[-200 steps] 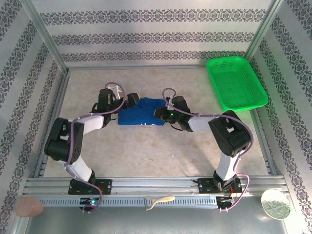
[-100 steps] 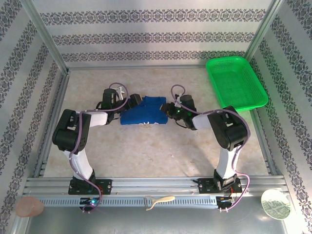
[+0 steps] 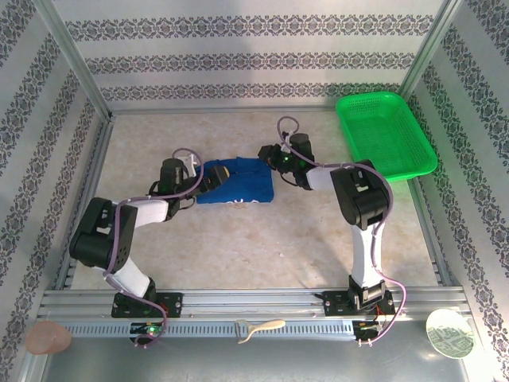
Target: Fold the inside-out t-shirt
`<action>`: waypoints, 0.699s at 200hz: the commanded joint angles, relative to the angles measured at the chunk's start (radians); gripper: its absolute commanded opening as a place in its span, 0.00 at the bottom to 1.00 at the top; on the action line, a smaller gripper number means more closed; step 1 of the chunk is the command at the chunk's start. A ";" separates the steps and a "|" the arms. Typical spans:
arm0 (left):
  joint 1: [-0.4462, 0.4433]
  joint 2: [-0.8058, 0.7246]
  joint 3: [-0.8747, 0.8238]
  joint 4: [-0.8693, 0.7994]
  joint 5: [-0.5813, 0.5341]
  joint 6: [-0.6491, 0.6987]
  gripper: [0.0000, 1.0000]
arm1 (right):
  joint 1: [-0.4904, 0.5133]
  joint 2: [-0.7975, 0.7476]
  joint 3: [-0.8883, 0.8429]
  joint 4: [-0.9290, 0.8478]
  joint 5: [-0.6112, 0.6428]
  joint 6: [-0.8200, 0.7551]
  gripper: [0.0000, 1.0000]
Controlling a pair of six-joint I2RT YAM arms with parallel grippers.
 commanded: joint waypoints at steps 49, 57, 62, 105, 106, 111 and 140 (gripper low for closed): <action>-0.012 0.037 -0.043 0.136 0.031 -0.053 1.00 | -0.030 -0.148 -0.066 -0.039 -0.057 -0.055 0.26; -0.012 -0.004 -0.035 0.085 0.020 -0.039 1.00 | -0.031 -0.186 -0.078 -0.060 -0.067 -0.069 0.26; -0.012 -0.033 -0.026 0.044 0.010 -0.025 1.00 | -0.031 -0.210 -0.087 -0.071 -0.072 -0.077 0.26; -0.009 -0.278 0.136 -0.527 -0.222 0.200 0.99 | 0.003 -0.421 -0.197 -0.181 -0.056 -0.143 0.30; -0.009 -0.282 0.139 -0.538 -0.232 0.202 0.99 | 0.003 -0.421 -0.197 -0.181 -0.056 -0.143 0.30; -0.009 -0.302 0.155 -0.585 -0.281 0.215 0.99 | 0.010 -0.445 -0.209 -0.198 -0.045 -0.154 0.31; 0.004 -0.370 0.176 -0.676 -0.464 0.250 0.99 | 0.075 -0.532 -0.268 -0.270 0.043 -0.190 0.38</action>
